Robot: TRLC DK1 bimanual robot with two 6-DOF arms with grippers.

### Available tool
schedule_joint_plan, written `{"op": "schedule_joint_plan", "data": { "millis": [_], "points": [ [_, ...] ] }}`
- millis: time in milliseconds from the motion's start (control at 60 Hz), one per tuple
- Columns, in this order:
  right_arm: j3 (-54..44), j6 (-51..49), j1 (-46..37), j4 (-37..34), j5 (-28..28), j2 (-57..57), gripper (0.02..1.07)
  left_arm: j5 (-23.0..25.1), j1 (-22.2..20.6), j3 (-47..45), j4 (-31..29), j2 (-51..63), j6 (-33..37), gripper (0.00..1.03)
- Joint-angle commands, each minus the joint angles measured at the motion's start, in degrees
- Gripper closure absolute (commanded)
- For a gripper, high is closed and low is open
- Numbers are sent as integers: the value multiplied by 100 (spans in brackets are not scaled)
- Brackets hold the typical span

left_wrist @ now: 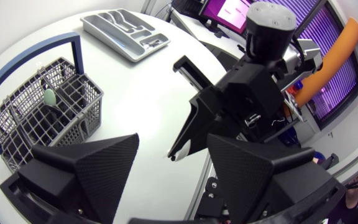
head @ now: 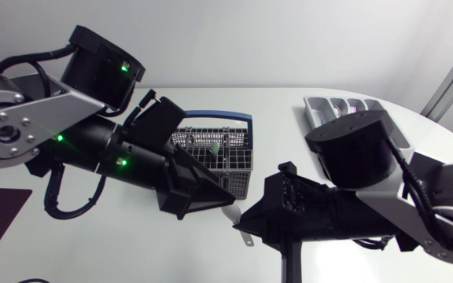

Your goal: Unload the cutlery basket into the drawer organizer.

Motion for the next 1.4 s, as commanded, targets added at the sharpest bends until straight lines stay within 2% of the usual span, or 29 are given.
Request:
{"op": "schedule_joint_plan", "data": {
  "millis": [0, 217, 317, 533, 633, 817, 933, 1017, 1167, 1383],
  "points": [
    [-151, 59, -32, -124, 30, 60, 102, 12, 182, 245, 128, 160, -225, 11],
    [-221, -82, -278, -432, 118, -160, 102, -103, 683, 473, 233, 494, -375, 11],
    [-256, -275, -708, -669, 126, -432, 102, -252, 850, 596, 233, 731, -392, 11],
    [-256, -952, -1798, -1135, 118, -792, 102, -999, 727, 763, 259, 1039, -383, 11],
    [-265, -1277, -2378, -1223, 91, -819, 102, -1175, 639, 816, 251, 1144, -410, 11],
    [-300, -2051, -3363, -1258, -76, -740, 102, -1746, 489, 1018, 242, 1443, -788, 11],
    [-247, -2622, -3846, -1214, -93, -555, 102, -1799, 472, 1361, -92, 1795, -999, 11],
    [-203, -2965, -4092, -1231, -93, -485, 102, -1799, 481, 1607, -382, 2076, -1201, 5],
    [-89, -3527, -4461, -1275, -85, -327, 102, -1799, 507, 1686, -426, 2164, -1403, 5],
    [183, -4292, -5006, -1363, -14, 113, 102, -1887, 560, 1923, -611, 2322, -2132, 5]
  ]
}}
